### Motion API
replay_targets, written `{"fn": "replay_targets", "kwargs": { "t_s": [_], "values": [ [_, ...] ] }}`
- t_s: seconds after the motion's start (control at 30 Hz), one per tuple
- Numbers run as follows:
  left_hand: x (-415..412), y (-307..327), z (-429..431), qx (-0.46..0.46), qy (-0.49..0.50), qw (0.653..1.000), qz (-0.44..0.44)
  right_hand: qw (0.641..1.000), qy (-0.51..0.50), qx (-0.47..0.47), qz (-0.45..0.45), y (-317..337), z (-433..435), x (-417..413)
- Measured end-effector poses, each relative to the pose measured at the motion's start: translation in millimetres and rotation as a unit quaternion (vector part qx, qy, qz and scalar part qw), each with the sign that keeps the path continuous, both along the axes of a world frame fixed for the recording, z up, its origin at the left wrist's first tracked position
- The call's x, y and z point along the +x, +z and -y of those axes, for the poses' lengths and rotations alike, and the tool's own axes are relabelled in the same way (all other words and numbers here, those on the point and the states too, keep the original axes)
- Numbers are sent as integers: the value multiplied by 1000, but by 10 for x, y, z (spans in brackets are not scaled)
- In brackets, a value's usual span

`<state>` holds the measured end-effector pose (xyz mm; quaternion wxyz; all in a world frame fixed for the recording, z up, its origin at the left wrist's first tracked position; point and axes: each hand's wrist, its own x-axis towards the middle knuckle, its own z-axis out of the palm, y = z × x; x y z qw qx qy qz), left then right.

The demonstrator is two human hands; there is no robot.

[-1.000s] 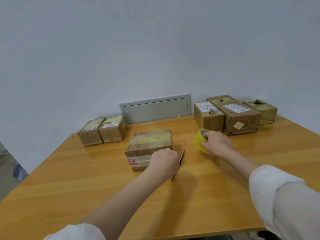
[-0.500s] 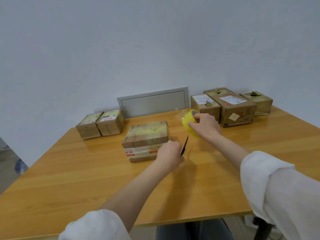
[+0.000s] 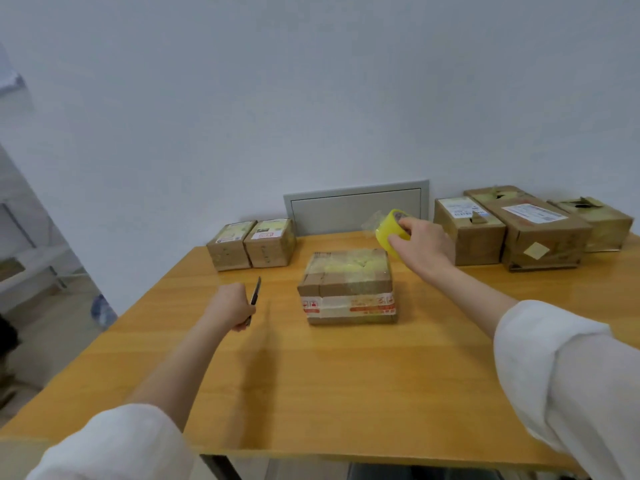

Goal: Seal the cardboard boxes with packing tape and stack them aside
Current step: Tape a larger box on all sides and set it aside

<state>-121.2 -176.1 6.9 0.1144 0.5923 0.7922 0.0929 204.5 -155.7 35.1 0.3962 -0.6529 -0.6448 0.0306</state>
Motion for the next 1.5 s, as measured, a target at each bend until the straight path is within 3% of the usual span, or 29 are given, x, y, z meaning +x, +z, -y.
{"fn": "replay_targets", "kwargs": {
  "t_s": [0.1,0.2,0.3,0.37,0.47,0.53,0.67,0.83,0.93,1.03,1.13,1.3,1.5],
  "values": [
    [-124,-263,-15,-43,-1,999,-31,1000,10,-1,-3,-19,-22,-66],
    [-98,-334,-48,-82,-28,989,-119,1000,17,-9,-7,-43,-51,-84],
    [100,-252,-167,-21,-36,984,-173,1000,19,-8,-9,-66,-80,-68],
    [364,-162,-277,88,-55,991,-81,1000,18,-5,-18,-80,-97,-41],
    [812,-11,-370,187,-137,967,109,999,17,-3,-30,-106,-111,24],
    [1026,53,-401,143,-198,963,110,999,13,-5,-36,-111,-119,97],
    [1316,-16,-404,19,-251,967,-24,997,-3,-9,-73,-104,-143,292],
    [1463,87,-439,68,-221,962,-142,995,-8,1,-101,-67,-161,451],
    [1478,258,-541,70,-293,950,-85,994,-3,-2,-110,-40,-162,503],
    [1563,327,-599,-61,-386,920,-27,993,8,-6,-117,-48,-162,545],
    [1569,338,-629,-139,-409,898,-81,993,12,-18,-118,-46,-169,592],
    [1496,288,-584,-112,-381,899,-186,991,21,-29,-132,-23,-186,591],
    [1487,329,-588,-110,-365,905,-187,987,53,-27,-150,35,-146,385]
  ]
}}
